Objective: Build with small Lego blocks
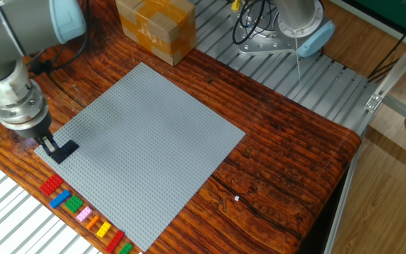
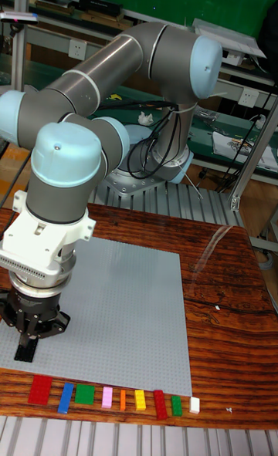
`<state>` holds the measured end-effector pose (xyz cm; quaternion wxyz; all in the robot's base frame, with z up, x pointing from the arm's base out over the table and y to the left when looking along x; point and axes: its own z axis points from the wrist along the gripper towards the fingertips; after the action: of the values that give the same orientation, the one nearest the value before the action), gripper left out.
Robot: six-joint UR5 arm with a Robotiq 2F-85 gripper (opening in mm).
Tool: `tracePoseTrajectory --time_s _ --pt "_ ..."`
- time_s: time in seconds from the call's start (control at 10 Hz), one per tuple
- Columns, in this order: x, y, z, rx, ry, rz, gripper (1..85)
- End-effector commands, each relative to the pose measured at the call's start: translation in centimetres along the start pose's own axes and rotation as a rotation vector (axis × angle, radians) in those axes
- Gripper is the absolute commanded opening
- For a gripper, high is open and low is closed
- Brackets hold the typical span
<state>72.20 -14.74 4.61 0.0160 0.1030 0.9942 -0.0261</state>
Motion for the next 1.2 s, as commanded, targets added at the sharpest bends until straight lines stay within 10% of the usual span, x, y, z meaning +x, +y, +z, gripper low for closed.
tracePoseTrajectory --time_s 0.0,1.1 --pt "-1.7 1.7 -0.5 -0.019 -0.013 -0.038 25.7" --pt "-3.9 4.3 2.0 -0.081 -0.013 -0.17 60.3"
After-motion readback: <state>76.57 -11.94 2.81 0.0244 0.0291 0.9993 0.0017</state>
